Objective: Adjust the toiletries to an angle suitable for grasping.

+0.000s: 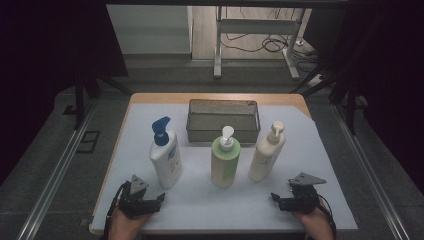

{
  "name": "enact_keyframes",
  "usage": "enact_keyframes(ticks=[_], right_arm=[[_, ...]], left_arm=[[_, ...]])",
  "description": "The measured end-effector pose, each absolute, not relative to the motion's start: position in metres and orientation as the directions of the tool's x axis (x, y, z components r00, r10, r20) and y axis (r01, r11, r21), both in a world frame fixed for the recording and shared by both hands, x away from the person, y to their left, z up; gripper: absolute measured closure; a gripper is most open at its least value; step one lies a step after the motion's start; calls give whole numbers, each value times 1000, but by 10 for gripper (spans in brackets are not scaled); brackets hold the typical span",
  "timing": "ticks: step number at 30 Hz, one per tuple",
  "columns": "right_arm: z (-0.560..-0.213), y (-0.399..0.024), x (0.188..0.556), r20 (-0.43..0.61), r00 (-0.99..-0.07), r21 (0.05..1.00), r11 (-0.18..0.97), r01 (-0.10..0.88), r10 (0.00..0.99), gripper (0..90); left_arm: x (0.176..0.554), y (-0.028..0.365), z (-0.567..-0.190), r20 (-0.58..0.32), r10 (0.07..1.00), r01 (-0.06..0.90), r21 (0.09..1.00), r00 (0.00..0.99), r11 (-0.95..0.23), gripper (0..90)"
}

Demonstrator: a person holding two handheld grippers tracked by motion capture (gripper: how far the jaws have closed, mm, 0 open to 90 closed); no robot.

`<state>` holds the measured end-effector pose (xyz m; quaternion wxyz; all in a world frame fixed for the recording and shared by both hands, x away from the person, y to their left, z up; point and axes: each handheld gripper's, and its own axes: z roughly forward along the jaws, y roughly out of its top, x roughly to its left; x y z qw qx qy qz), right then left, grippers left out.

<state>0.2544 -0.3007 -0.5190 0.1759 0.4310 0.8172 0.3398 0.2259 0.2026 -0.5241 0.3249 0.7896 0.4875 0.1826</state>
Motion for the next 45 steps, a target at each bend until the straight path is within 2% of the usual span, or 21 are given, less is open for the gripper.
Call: enact_keyframes(ticks=[45], right_arm=[[-510,-307,260,15,-588,696,414,587,809,135]], left_arm=[[226,203,-525,-27,888,649,693,460,-315,153]])
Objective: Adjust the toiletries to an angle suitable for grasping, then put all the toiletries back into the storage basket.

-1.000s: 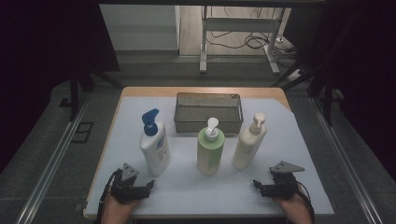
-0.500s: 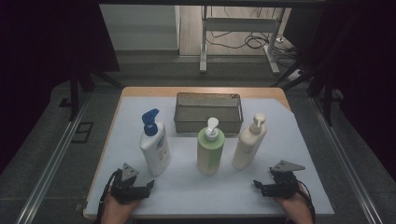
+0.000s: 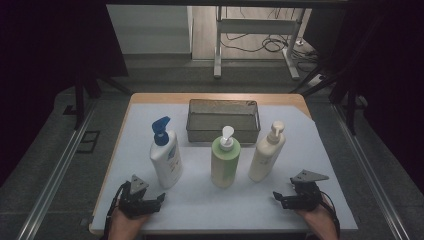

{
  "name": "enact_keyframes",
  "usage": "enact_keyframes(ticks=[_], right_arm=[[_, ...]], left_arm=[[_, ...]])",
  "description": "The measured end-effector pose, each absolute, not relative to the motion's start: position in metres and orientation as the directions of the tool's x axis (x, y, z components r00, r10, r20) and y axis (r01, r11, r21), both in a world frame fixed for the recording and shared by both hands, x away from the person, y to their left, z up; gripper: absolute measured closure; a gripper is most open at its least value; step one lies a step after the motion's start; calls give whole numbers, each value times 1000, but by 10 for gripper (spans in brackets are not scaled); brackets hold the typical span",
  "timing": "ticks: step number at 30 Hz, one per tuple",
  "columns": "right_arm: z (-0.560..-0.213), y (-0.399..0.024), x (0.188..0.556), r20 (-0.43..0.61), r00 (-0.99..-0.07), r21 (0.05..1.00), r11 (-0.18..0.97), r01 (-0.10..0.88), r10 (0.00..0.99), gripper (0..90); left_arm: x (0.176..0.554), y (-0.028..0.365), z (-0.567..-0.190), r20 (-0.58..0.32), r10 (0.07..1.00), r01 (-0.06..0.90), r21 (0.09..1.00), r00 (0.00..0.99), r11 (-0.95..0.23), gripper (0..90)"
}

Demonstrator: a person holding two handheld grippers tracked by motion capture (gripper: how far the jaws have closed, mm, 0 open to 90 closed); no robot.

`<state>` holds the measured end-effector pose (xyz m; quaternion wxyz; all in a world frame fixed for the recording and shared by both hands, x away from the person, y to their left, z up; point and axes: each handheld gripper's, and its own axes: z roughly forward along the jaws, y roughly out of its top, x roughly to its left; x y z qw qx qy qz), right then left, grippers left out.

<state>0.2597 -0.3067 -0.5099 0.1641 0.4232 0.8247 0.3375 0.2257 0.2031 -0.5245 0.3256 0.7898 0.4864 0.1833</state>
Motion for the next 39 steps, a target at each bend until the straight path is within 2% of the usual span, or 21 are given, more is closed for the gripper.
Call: enact_keyframes(ticks=[14,20,24,39], right_arm=[[-498,-309,266,74,-592,698,383,606,802,137],[-491,-312,272,61,-585,699,384,603,809,219],[-489,-312,273,54,-586,696,391,603,808,243],[-475,-310,288,88,-603,700,381,604,793,394]], left_arm=[[226,203,-525,-28,888,649,694,459,-313,153],[226,203,-525,-29,888,649,694,459,-313,153],[226,203,-525,-28,888,648,695,459,-312,153],[225,203,-525,-30,889,647,697,457,-309,153]])
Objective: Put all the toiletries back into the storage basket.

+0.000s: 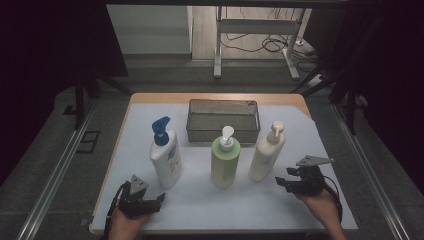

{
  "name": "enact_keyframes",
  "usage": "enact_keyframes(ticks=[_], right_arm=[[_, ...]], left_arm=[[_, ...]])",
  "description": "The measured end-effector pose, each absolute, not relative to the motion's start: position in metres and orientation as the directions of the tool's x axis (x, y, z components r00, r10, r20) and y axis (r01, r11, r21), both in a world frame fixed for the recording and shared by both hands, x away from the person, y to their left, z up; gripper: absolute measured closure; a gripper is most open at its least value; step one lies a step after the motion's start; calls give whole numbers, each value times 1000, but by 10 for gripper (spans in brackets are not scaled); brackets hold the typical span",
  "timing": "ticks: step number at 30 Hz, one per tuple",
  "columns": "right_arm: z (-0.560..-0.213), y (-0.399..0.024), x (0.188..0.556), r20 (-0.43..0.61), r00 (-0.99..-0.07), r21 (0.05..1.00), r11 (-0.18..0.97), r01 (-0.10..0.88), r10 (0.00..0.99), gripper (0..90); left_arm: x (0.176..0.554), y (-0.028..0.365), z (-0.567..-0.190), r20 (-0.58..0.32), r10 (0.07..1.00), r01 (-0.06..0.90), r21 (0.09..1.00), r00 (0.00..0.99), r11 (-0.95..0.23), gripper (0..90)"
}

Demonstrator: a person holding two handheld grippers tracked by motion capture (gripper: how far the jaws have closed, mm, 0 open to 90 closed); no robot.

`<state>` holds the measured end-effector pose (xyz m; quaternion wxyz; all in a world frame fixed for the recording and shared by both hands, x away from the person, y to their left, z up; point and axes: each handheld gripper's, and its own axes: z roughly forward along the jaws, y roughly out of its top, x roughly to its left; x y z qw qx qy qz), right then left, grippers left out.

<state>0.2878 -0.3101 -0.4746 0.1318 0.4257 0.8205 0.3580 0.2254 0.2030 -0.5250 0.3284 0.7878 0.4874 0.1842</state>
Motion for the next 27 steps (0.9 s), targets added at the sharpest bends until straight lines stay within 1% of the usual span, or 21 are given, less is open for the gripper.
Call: enact_keyframes(ticks=[1,2,3,4,6,8,9,10,11,12,15,17,19,20,21,22,24,27], right_arm=[[-475,-310,288,88,-603,700,381,604,793,394],[-472,-310,290,80,-605,703,386,598,792,414],[-472,-310,290,80,-605,703,386,598,792,414],[-470,-310,293,80,-608,702,388,597,790,441],[-469,-310,294,76,-610,703,391,594,789,451],[-467,-311,299,78,-610,700,392,597,789,512],[-467,-311,299,78,-610,700,392,597,789,512],[-466,-312,303,85,-615,698,394,598,784,565],[-466,-312,303,85,-615,698,394,598,784,565],[-465,-313,306,93,-617,702,389,597,781,591],[-464,-313,309,96,-613,704,382,599,784,611],[-463,-314,313,99,-609,708,374,599,787,651],[-462,-314,317,95,-602,709,370,600,793,720],[-461,-315,320,98,-596,712,362,601,797,773],[-461,-315,320,98,-596,712,362,601,797,773],[-461,-315,323,101,-597,713,360,601,796,794],[-459,-314,330,100,-589,716,353,603,802,859],[-458,-315,335,105,-586,722,344,601,803,876]], left_arm=[[225,203,-525,-30,889,647,697,457,-309,153],[225,203,-525,-30,889,647,697,457,-309,153],[225,203,-525,-30,889,647,697,457,-309,153],[225,203,-525,-30,889,647,697,457,-309,153],[225,203,-525,-30,889,647,697,457,-309,153],[225,203,-525,-30,889,647,697,457,-309,153],[225,203,-525,-30,889,647,697,457,-309,153],[225,203,-525,-30,889,647,697,457,-309,153],[225,203,-525,-30,889,647,697,457,-309,153],[225,203,-525,-30,889,647,697,457,-309,153],[225,203,-525,-30,889,647,697,457,-309,153],[225,203,-525,-30,889,647,697,457,-309,153],[225,203,-525,-30,889,647,697,457,-309,153],[225,203,-525,-31,889,647,698,456,-307,153],[225,203,-525,-31,889,647,698,456,-307,153],[225,203,-525,-30,889,647,697,458,-310,153],[225,203,-525,-30,889,647,697,457,-310,153],[225,203,-525,-30,889,646,698,458,-310,153]])
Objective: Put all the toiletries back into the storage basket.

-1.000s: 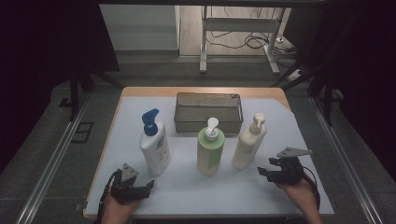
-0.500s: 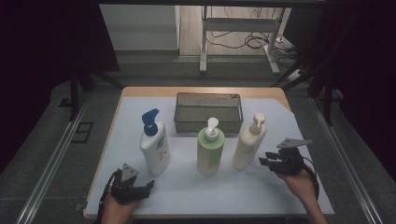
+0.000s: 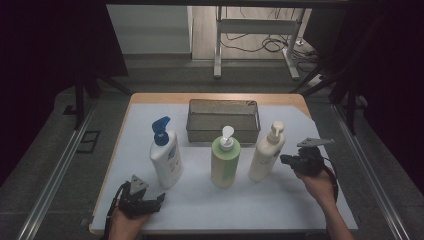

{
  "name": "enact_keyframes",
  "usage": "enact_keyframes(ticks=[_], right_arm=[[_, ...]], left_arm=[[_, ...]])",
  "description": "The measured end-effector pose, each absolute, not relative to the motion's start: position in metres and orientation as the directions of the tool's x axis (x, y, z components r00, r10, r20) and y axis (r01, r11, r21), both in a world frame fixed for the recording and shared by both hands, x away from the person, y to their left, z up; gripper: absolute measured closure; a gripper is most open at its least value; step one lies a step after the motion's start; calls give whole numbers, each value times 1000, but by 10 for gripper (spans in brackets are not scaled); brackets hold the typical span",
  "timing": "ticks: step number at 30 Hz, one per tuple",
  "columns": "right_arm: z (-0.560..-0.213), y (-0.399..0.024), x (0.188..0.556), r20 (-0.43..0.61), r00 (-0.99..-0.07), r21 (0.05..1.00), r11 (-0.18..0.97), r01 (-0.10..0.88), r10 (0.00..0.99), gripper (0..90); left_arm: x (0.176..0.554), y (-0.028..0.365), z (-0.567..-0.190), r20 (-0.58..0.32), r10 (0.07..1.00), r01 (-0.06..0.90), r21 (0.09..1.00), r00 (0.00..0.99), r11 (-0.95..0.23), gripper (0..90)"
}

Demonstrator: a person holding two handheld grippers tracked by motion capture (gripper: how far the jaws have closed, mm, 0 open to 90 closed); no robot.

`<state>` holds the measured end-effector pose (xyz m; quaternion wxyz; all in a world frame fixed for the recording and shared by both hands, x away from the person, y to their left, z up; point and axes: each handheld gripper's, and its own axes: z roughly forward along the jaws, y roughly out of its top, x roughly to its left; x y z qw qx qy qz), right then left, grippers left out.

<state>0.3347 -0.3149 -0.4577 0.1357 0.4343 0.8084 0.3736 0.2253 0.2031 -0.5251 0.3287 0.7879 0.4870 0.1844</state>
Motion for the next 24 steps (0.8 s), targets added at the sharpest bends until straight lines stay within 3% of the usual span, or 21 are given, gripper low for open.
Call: enact_keyframes(ticks=[8,24], right_arm=[[-455,-317,358,150,-569,730,298,615,809,878],[-459,-308,384,191,-631,730,321,604,752,876]], left_arm=[[225,203,-525,-30,888,646,698,458,-310,153],[225,203,-525,-30,888,646,698,458,-310,153]])
